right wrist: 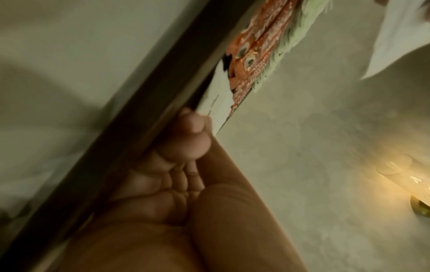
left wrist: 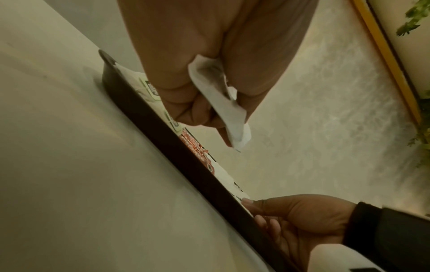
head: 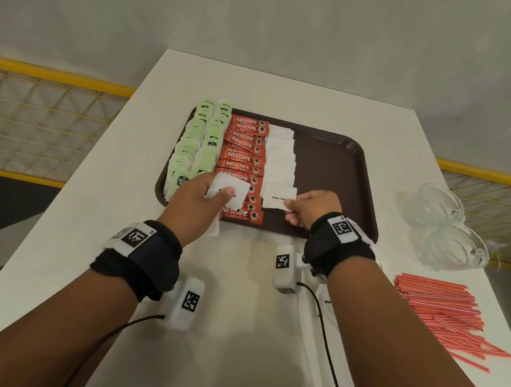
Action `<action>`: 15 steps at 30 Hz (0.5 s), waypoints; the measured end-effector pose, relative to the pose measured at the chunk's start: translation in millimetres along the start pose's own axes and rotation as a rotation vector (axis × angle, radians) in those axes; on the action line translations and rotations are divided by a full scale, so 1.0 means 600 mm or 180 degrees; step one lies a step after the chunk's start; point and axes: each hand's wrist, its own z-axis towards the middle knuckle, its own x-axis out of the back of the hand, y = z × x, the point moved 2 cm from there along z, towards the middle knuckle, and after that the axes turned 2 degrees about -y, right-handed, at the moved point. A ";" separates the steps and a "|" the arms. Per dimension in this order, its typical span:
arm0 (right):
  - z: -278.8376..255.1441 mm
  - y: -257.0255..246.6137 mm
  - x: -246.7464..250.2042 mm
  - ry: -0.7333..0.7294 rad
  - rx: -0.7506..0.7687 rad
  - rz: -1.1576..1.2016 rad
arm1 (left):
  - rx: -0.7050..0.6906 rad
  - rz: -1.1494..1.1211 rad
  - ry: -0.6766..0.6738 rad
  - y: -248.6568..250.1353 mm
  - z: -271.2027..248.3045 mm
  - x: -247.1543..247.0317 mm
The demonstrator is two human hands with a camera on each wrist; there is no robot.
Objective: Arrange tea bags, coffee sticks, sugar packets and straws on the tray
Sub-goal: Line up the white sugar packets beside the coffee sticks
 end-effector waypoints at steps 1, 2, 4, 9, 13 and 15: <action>0.002 -0.002 -0.002 -0.0049 -0.0068 -0.0134 | 0.0012 -0.0023 0.0007 0.000 -0.001 0.001; 0.004 -0.002 -0.003 -0.0101 -0.0096 -0.0292 | 0.0026 -0.0042 0.0012 0.000 -0.002 0.002; 0.008 0.000 -0.005 -0.0154 0.0016 -0.0549 | 0.0058 -0.0075 -0.0001 0.003 -0.005 0.003; 0.017 -0.005 -0.006 -0.0060 0.0240 -0.1018 | 0.0154 -0.0222 -0.0036 0.007 -0.005 0.004; 0.015 -0.015 -0.007 0.0046 0.0237 -0.1621 | 0.0274 -0.0498 -0.0073 0.010 -0.005 0.001; 0.010 -0.012 0.000 0.0093 0.0305 -0.1638 | 0.0309 -0.0560 -0.0059 0.011 -0.004 0.001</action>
